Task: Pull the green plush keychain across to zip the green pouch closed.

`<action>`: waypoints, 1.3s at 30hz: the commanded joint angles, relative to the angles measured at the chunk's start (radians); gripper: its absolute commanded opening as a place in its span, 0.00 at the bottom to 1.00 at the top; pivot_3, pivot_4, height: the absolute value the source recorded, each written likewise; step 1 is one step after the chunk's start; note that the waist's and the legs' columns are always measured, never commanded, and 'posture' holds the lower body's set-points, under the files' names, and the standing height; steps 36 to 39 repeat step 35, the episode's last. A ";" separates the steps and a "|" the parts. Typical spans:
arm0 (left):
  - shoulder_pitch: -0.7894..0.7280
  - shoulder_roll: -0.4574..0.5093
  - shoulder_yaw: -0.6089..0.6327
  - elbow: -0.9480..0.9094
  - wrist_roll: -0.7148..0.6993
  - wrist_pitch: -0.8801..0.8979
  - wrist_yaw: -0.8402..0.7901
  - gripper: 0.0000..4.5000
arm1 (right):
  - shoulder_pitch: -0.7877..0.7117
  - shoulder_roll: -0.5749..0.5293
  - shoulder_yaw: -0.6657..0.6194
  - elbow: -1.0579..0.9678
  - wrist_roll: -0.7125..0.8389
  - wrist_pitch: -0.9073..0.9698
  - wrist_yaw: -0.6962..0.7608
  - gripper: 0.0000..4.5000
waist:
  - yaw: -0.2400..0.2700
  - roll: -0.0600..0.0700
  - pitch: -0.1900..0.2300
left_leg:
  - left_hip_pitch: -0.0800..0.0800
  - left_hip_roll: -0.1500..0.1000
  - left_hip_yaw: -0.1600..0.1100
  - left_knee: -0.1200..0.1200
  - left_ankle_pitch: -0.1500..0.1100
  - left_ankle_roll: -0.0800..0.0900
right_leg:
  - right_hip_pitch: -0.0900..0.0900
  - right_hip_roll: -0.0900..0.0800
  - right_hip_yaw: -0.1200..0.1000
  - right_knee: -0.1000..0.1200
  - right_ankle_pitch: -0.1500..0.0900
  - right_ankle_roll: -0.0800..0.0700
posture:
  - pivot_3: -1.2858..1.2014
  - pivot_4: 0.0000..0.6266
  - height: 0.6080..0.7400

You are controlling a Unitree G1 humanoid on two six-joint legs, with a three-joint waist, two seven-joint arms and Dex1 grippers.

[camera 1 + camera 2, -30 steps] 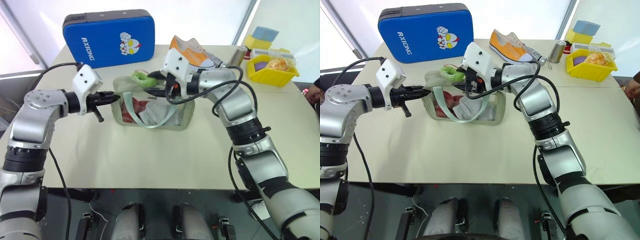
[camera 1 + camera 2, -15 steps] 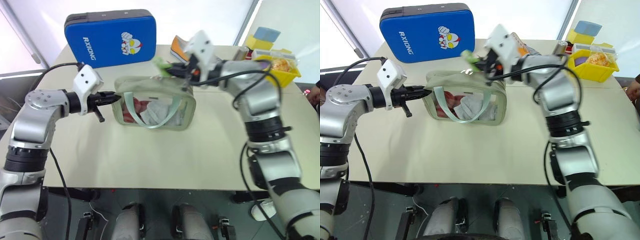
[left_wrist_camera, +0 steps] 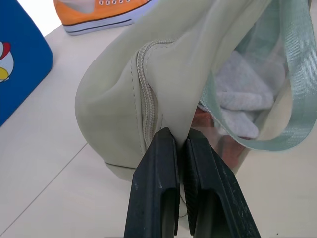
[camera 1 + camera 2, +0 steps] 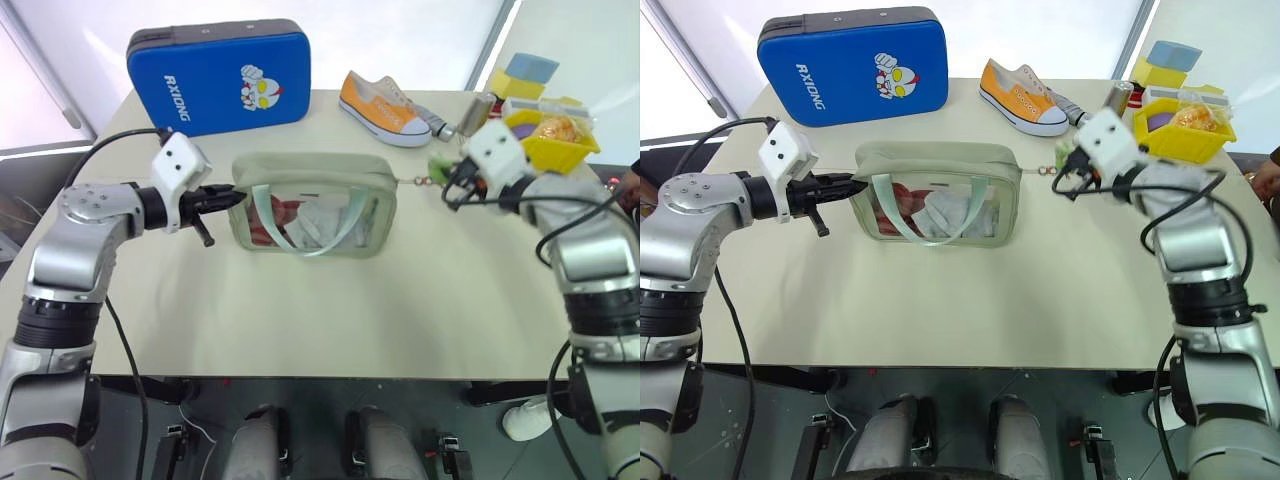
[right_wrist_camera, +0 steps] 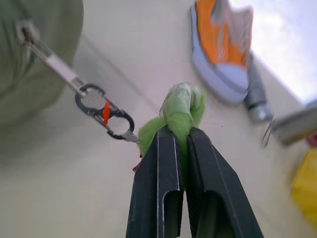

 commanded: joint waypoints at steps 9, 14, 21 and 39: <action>0.013 0.010 0.011 -0.033 -0.007 0.016 0.012 0.00 | 0.144 0.249 0.048 -0.097 0.056 0.080 -0.074 0.01 | -0.001 0.000 0.000 | 0.001 0.000 0.000 0.000 0.000 0.000 | 0.001 0.001 0.000 0.000 0.000 0.000 | 0.52 0.24 1.00; 0.023 0.009 0.015 -0.046 -0.010 0.025 0.021 0.00 | 0.106 0.200 0.058 -0.057 0.029 0.034 -0.042 0.01 | -0.001 0.000 0.000 | 0.001 0.000 -0.001 0.000 0.000 0.000 | 0.001 0.001 0.000 0.000 0.000 0.000 | 0.52 0.24 1.00; -0.006 0.027 0.052 -0.019 -0.051 0.045 0.000 0.57 | -0.069 0.061 -0.034 -0.036 0.169 0.078 0.161 0.58 | -0.002 0.001 0.000 | 0.001 0.001 -0.001 -0.001 0.000 0.000 | 0.001 0.001 0.000 0.000 0.000 0.000 | 0.52 0.24 1.00; -0.102 0.147 0.172 0.136 -0.160 0.120 -0.084 0.99 | -0.201 -0.140 -0.098 -0.176 0.468 0.282 0.442 1.00 | -0.003 0.000 0.001 | 0.001 0.002 -0.001 -0.001 -0.001 0.001 | 0.001 0.002 0.000 -0.002 0.000 0.000 | 0.52 0.24 1.00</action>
